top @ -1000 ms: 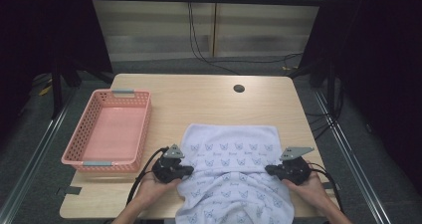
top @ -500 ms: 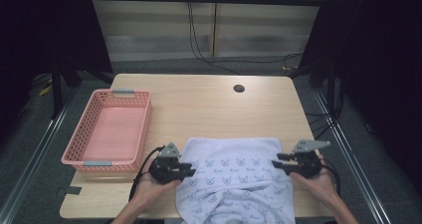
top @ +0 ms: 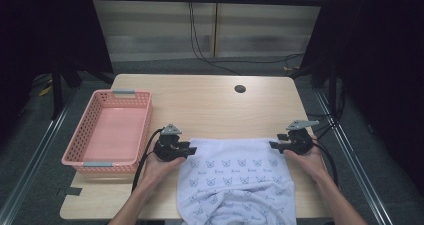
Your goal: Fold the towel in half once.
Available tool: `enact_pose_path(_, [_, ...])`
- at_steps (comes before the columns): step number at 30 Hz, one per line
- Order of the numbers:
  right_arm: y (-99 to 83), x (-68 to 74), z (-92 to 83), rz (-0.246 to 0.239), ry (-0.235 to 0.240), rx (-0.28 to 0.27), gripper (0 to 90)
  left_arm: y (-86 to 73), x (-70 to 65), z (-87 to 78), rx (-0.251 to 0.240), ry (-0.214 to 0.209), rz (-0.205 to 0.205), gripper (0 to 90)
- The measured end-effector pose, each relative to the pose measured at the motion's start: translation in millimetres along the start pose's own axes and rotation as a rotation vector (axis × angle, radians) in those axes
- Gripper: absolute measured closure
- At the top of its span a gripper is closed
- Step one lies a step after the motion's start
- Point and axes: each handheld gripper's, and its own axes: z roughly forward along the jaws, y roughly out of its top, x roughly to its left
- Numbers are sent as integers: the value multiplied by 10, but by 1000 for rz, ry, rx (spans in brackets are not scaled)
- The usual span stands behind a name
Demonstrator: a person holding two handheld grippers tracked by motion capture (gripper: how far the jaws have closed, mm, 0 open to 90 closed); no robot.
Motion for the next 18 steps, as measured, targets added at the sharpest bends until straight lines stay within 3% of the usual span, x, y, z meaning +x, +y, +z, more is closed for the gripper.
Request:
enact_pose_path(5, [-24, -15, 41, 10, -2, 8, 492, -30, 70, 2, 11, 25, -23, 534])
enact_pose_path(9, [-36, 37, 24, 1, 44, -1, 676, -35, 119, 15, 14, 48, -37, 500])
enact_pose_path(11, [-38, 54, 19, 7, 59, 0, 725, -39, 147, 46, 27, 45, -44, 495])
enact_pose_path(14, [-49, 57, 6, 29, 94, 4, 821, -48, 145, 113, 40, 52, -44, 512])
enact_pose_path(18, [-57, 70, -13, 49, 129, 2, 846, -29, 83, 152, 63, 44, -19, 611])
